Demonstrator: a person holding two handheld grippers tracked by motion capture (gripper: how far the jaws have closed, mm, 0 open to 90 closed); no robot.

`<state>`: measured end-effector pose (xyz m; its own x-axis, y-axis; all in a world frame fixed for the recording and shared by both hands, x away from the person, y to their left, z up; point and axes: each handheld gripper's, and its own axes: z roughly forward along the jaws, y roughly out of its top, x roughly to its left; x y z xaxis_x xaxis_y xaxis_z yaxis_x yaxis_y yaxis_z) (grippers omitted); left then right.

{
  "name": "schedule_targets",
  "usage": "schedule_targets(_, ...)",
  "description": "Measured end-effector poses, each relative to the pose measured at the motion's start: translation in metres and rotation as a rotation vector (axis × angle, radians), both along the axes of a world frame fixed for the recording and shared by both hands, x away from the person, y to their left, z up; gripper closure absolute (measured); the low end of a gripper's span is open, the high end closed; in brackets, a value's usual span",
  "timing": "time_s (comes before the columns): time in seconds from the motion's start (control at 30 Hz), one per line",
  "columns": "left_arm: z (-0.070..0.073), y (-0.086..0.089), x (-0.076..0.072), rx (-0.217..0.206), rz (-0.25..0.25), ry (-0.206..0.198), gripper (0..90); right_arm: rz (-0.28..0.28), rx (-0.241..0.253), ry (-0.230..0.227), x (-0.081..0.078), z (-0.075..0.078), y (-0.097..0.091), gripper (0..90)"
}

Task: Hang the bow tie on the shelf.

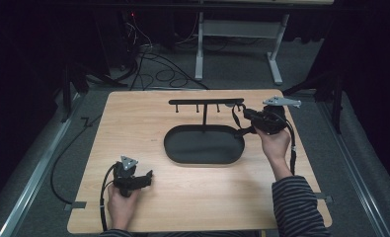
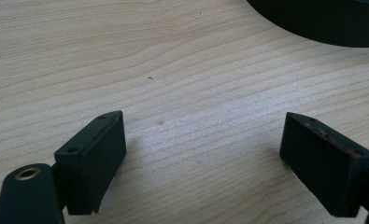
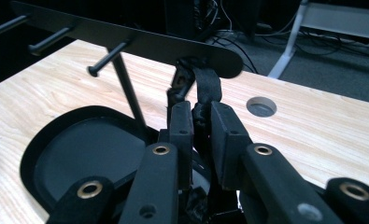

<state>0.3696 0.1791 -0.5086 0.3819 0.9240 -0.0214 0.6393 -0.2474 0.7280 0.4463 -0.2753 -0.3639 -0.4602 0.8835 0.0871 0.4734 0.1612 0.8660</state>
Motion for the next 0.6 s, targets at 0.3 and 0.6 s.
schedule_targets(0.3, 0.0001, 0.0001, 0.0, 0.001, -0.001, 0.002, 14.9, -0.019, 0.011, 0.033, 0.0027, -0.0043, -0.0031, 75.2)
schedule_targets(0.6, 0.0001, 0.0001, 0.0, 0.001, -0.001, 0.002, 14.9, -0.027, 0.011, 0.034, -0.0039, -0.007, -0.0055, 71.5)
